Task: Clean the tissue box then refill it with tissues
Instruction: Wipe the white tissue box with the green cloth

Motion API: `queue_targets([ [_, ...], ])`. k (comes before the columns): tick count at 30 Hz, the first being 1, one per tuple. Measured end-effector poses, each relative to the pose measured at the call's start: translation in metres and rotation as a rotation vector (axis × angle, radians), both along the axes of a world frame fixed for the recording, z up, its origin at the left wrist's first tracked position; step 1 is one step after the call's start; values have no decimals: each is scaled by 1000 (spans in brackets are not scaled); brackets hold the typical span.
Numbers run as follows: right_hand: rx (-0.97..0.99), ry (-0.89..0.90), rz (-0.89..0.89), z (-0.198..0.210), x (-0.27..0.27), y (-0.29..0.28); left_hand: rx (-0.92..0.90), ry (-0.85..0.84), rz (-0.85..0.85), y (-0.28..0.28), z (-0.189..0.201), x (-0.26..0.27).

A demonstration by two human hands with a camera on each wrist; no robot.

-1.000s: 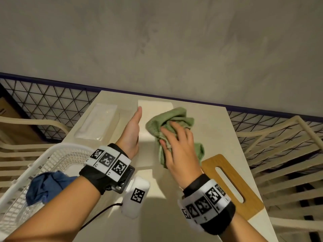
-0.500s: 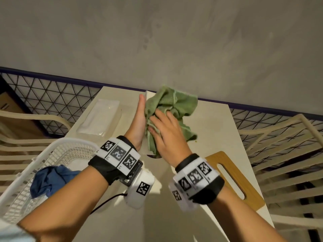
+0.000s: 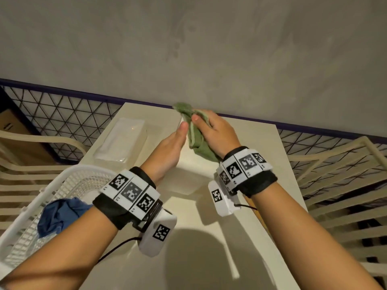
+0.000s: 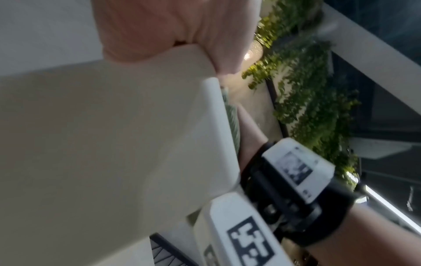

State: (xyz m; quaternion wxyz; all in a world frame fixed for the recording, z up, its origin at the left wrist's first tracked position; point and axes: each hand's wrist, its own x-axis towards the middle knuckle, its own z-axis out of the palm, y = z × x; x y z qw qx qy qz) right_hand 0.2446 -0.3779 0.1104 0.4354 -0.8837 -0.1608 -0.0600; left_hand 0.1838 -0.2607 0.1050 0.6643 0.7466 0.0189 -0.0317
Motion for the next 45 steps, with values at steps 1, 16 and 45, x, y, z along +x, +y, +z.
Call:
queue_targets([
  [1, 145, 130, -51, -1, 2, -7, -10, 12, 0, 3, -2, 0],
  [16, 711, 346, -17, -26, -54, -1, -311, 0, 265, 6, 19, 23],
  [45, 699, 882, -366, -128, -14, -105, 1432, -177, -592, -63, -60, 25],
])
